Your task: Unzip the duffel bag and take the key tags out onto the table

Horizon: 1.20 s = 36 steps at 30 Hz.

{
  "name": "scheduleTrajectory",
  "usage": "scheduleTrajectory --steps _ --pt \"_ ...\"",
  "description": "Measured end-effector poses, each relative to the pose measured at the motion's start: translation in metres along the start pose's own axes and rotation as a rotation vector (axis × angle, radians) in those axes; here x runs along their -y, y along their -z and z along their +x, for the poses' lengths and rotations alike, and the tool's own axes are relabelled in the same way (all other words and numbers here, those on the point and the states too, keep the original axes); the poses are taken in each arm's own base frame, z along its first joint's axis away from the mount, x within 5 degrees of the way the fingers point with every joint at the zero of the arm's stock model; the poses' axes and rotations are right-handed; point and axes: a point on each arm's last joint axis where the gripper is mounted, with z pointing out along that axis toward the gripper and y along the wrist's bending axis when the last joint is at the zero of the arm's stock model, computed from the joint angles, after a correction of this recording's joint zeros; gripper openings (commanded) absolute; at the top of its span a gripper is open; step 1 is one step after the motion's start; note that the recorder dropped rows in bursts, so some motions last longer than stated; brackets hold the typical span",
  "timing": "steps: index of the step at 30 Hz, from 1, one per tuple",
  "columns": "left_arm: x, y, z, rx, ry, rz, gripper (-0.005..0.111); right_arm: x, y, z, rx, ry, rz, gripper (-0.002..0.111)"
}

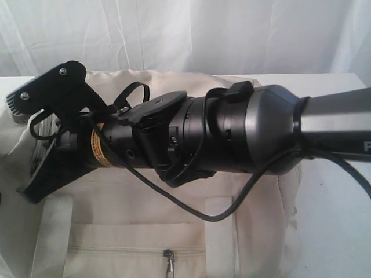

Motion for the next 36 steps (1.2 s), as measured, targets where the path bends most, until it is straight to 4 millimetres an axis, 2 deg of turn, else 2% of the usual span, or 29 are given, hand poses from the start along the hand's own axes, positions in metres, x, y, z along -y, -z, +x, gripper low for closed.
scheduleTrajectory --steps 9,13,21,28,36 --pt "0.002 0.001 0.002 -0.034 -0.005 0.016 0.000 0.008 0.004 -0.028 0.070 0.151 0.077 0.000" --pt "0.003 0.002 0.003 -0.051 -0.005 0.023 0.000 0.021 0.001 -0.043 0.108 0.167 0.111 0.000" --pt "0.003 0.002 0.005 -0.072 -0.008 0.031 0.000 0.053 -0.025 -0.060 0.161 0.145 0.161 0.000" --pt "0.003 0.002 0.005 -0.072 -0.014 0.031 0.000 0.085 -0.051 -0.067 0.212 0.121 0.171 0.000" --pt "0.003 0.002 0.005 -0.072 -0.018 0.031 0.000 0.116 -0.079 -0.059 0.230 0.086 0.188 0.000"
